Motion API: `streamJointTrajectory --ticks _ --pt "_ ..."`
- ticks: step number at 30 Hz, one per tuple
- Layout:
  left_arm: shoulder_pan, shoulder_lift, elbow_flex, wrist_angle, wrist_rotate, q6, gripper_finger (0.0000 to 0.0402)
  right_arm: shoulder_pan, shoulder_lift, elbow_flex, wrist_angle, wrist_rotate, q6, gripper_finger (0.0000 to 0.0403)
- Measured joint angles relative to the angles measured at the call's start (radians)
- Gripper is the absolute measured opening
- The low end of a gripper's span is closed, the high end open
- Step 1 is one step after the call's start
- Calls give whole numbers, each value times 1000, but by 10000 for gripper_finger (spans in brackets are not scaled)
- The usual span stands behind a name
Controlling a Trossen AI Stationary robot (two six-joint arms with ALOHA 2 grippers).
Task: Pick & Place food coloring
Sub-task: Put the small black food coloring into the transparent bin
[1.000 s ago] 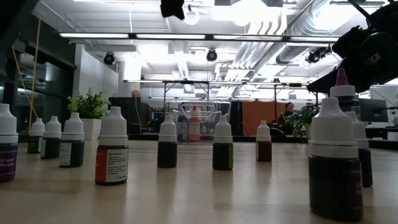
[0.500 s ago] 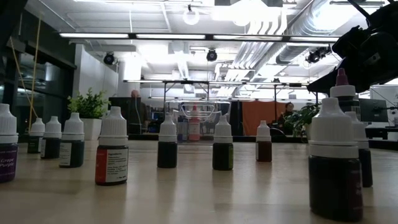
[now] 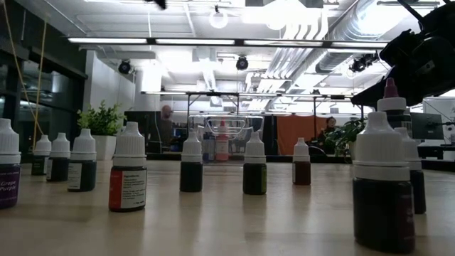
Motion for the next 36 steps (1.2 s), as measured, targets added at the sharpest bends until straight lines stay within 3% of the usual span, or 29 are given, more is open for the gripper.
streamJointTrajectory --ticks 8,14,26,36 --pt "-26 -304 -566 191 31 -124 214 0 0 0 0 0 0 0" --pt "-89 -392 -821 287 86 -170 214 0 0 0 0 0 0 0" --pt "-245 -372 -997 506 56 -198 214 0 0 0 -1 0 0 0" --pt "-280 -372 -1060 592 -53 -447 214 0 0 0 0 0 0 0"
